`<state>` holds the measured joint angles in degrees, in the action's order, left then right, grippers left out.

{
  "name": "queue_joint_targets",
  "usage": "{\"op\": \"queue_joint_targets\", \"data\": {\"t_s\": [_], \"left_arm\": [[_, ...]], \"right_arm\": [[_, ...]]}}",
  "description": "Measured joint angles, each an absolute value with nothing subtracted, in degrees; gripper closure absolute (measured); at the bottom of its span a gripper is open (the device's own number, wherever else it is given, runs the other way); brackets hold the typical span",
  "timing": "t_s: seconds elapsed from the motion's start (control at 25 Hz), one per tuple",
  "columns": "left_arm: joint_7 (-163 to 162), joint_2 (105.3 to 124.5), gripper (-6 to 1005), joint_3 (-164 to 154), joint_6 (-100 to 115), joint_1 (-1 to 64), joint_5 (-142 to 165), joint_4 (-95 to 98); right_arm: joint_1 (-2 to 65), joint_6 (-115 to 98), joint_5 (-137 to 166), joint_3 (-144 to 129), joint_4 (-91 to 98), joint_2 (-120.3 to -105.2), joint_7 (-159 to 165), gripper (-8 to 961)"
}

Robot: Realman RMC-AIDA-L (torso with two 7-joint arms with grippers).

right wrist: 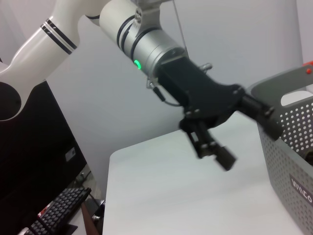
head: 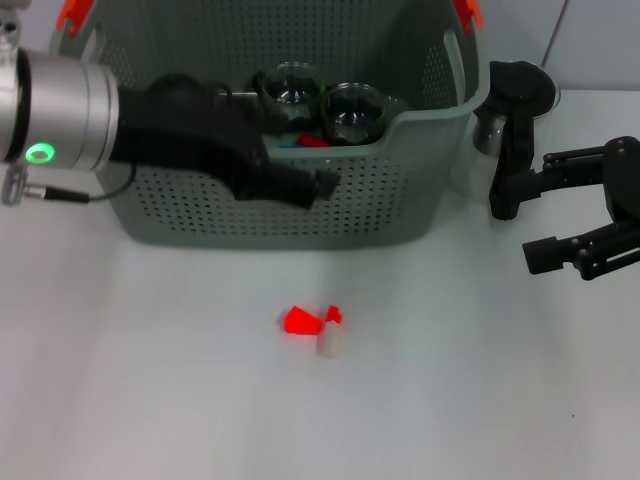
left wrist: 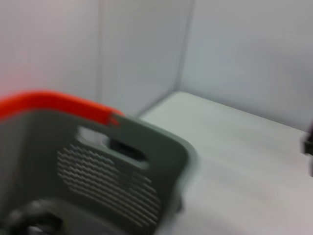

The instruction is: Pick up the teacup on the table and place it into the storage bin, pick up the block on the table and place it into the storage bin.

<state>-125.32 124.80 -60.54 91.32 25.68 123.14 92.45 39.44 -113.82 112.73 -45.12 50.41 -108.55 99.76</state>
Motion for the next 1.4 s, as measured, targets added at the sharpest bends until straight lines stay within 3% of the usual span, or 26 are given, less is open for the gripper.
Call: {"op": "queue_joint_targets", "data": {"t_s": [0.16, 0.64, 1.08, 1.4], "left_arm": [[-123.30, 124.67, 30, -58.28, 95.47, 25.28, 122.07, 89.58], [-104.93, 124.17, 30, -57.40, 96.65, 26.48, 123.57, 79.01], [-99.04, 123.91, 46, -65.73, 92.99, 34.55, 140.47, 77.06], [-98.84, 124.14, 66, -75.19, 87.68, 35.97, 147.39, 75.70]], "right_arm": [[39.33, -113.83, 112.67, -45.76, 49.96, -108.31, 99.77, 11], [38.96, -113.84, 111.49, -45.72, 49.93, -107.91, 102.12, 12], [39.37, -113.64, 109.89, -44.83, 49.31, -108.81, 104.15, 11], [39.09, -113.57, 108.80, -43.34, 46.96, -108.91, 103.65, 12]]}}
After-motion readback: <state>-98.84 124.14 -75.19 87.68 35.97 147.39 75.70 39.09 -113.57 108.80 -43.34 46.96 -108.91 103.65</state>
